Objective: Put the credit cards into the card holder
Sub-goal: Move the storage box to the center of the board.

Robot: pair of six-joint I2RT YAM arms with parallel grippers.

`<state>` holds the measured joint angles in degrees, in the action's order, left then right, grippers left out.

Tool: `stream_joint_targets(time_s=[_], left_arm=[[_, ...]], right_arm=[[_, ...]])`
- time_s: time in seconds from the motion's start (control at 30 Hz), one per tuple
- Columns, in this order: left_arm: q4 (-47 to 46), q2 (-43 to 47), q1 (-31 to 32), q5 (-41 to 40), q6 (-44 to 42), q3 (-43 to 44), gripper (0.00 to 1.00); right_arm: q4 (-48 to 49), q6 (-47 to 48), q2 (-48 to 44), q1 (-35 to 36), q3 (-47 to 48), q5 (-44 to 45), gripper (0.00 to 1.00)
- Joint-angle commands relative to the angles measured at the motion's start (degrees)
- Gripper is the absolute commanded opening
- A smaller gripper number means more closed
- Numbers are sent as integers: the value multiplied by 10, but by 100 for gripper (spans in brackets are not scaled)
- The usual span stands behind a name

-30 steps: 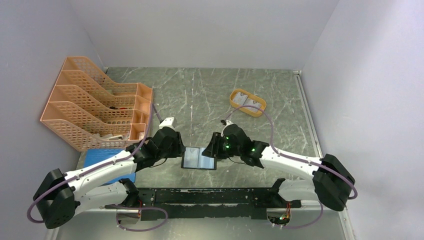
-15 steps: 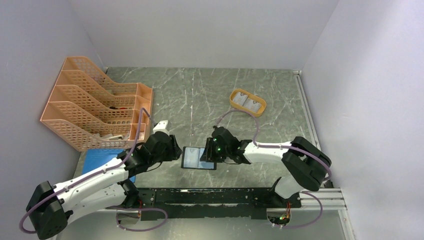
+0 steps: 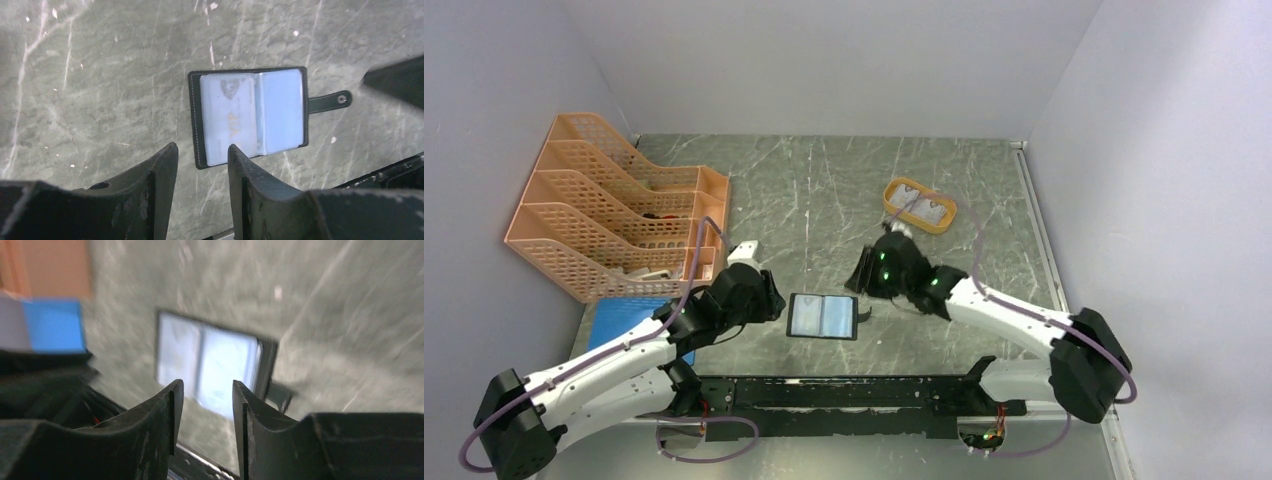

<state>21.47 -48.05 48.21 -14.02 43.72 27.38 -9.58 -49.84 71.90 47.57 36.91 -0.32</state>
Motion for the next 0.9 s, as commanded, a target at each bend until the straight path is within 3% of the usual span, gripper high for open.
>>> stream_joint_targets(time_s=[0.0,0.13,0.33,0.67,0.87], left_arm=[[13,24,-3,-20,-34,57,47],[1,42,-4,-29,-50,66,48],[-2,50,-5,-20,-51,52,59],[34,45,-8,-23,-57,67,61],[34,44,-8,-33,-52,67,61]], right_arm=[[-98,75,-33,-68,129,108,46],[-82,80,-23,-134,169,203,57],[31,15,45,-312,154,60,63],[118,41,244,-366,217,51,61],[144,70,305,-366,257,47,61]])
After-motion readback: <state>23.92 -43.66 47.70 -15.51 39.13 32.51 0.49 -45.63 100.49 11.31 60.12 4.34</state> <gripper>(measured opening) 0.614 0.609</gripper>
